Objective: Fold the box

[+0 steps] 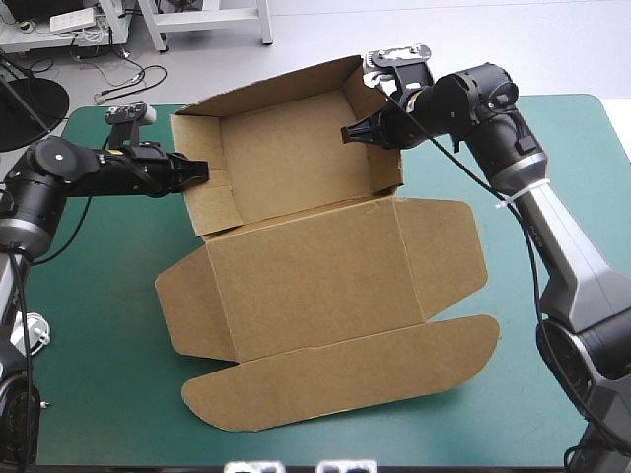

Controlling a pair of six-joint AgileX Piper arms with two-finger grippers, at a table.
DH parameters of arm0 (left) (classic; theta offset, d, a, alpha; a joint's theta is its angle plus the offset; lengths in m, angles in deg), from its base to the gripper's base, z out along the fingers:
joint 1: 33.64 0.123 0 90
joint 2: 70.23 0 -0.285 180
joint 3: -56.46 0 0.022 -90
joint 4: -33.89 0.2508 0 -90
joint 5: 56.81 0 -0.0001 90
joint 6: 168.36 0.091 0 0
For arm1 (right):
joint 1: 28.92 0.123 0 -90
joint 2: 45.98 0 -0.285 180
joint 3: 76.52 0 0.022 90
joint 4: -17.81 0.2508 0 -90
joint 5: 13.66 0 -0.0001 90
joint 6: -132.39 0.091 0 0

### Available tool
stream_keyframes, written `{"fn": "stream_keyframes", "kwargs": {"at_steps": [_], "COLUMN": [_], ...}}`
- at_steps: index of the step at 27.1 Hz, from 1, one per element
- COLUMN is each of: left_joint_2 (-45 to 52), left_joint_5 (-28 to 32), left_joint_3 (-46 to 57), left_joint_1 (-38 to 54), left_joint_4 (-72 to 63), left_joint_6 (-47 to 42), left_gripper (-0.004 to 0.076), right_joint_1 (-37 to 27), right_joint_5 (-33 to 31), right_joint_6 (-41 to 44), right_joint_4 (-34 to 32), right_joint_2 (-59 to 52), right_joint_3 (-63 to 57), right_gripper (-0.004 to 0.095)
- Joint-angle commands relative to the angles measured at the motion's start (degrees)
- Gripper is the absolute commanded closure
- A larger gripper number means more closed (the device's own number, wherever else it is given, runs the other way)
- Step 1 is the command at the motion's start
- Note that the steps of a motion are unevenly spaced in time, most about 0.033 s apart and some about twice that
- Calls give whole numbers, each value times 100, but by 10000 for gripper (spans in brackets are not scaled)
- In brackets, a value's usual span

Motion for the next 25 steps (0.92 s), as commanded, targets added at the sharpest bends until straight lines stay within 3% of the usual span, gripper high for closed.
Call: {"fn": "stream_keyframes", "kwargs": {"at_steps": [1, 3, 7, 16, 25], "left_joint_2": [262, 251, 4, -1175, -1845], "left_joint_5": [98, 183, -30, -680, -754], "left_joint_3": [-565, -832, -1135, -1143, -1143], "left_joint_1": [-721, -1153, -1596, -1889, -1971], "left_joint_4": [-91, 1042, 2037, 2625, 2812], "left_joint_6": [-714, -1498, -2205, -2537, -2537], "left_gripper": [734, 734, 734, 734, 733], "right_joint_1": [60, 60, 60, 60, 60], "right_joint_5": [-403, -626, -626, 86, 531], "right_joint_6": [194, 335, 349, 431, 267], "right_joint_4": [237, 16, 488, 637, 518], "right_joint_2": [-294, -294, -220, -86, 314], "right_joint_3": [165, 60, -576, -2097, -2186], "right_gripper": [924, 924, 924, 927, 926]}}
